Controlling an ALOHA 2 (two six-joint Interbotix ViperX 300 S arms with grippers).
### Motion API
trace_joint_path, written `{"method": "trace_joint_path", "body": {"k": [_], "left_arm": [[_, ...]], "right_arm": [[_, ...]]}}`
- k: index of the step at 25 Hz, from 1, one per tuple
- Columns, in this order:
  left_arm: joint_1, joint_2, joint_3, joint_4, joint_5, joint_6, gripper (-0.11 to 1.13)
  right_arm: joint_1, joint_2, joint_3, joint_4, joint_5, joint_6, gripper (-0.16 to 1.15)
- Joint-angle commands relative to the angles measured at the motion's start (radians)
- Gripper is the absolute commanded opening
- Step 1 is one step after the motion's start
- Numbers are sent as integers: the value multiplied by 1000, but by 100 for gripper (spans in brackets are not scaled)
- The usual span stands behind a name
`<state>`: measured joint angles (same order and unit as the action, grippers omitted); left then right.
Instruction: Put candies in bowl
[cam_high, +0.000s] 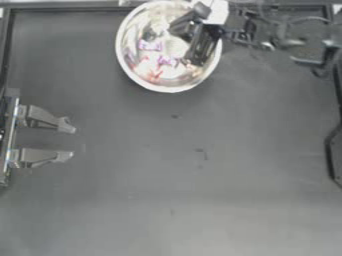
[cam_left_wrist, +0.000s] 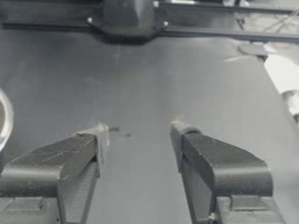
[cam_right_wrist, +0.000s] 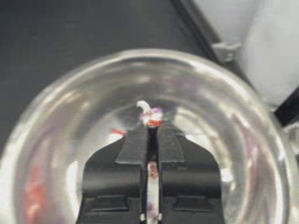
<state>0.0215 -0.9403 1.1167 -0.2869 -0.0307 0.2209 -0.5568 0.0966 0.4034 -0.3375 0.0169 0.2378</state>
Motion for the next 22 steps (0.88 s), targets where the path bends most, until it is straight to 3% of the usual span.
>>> {"method": "trace_joint_path", "body": {"k": [1, 5, 11, 22], "left_arm": [[3, 21, -21, -3, -3, 2, 84], [11, 21, -18, -6, -3, 2, 84], [11, 21, -15, -6, -3, 2, 84], [23, 21, -14, -6, -3, 3, 84]], "right_arm": [[-8, 32, -48, -11, -2, -2, 28], [-8, 83, -72, -11, -5, -2, 49], [-9, 103, -83, 5, -6, 0, 104], [38, -28, -17, 12, -15, 0, 99]]}}
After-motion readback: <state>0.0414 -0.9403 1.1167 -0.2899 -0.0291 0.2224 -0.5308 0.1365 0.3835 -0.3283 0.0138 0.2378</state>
